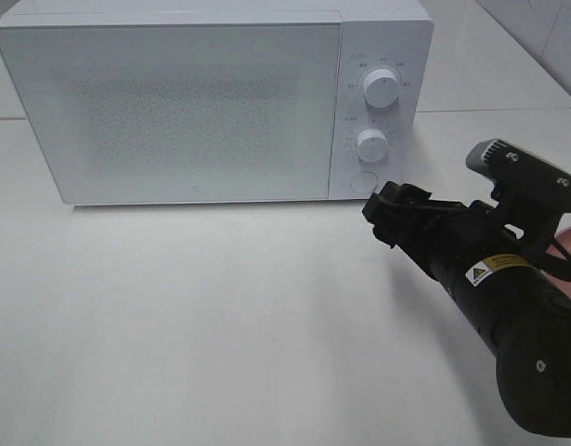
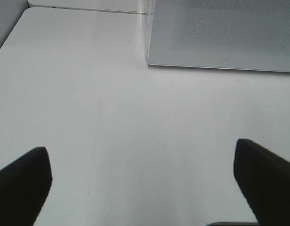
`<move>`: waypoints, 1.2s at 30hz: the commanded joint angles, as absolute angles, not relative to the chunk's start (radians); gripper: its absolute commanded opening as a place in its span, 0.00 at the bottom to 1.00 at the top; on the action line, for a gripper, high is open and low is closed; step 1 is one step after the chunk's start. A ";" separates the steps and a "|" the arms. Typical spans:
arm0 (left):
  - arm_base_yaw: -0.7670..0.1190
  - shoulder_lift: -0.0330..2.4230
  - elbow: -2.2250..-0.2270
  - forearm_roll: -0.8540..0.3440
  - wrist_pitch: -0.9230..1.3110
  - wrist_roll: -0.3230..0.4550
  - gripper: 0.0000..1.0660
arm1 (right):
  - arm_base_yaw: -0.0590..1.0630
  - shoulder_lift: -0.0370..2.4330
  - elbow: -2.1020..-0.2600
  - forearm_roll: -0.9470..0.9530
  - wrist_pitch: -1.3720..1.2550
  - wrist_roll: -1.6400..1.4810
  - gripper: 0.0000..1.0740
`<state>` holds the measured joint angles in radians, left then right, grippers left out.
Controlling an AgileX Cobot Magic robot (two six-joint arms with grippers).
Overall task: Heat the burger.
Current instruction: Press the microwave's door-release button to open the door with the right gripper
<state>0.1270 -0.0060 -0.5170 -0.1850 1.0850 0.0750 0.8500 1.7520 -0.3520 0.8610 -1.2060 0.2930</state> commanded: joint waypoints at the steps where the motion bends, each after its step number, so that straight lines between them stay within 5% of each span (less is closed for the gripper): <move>1: 0.125 -0.030 -0.515 -0.189 1.069 0.076 0.96 | 0.853 1.748 -0.352 0.859 -1.214 0.581 0.65; 15: 0.125 -0.030 -0.515 -0.189 1.069 0.076 0.96 | 0.853 1.748 -0.352 0.854 -1.185 1.284 0.48; 26: 0.125 -0.030 -0.515 -0.189 1.069 0.076 0.96 | 0.853 1.748 -0.352 0.849 -1.070 1.370 0.00; 36: 0.125 -0.030 -0.515 -0.189 1.069 0.076 0.96 | 0.848 1.784 -0.368 0.828 -1.079 1.371 0.00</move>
<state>0.1270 -0.0060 -0.5170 -0.1850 1.0850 0.0750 0.8470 1.7860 -0.3630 0.8390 -1.0760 1.3680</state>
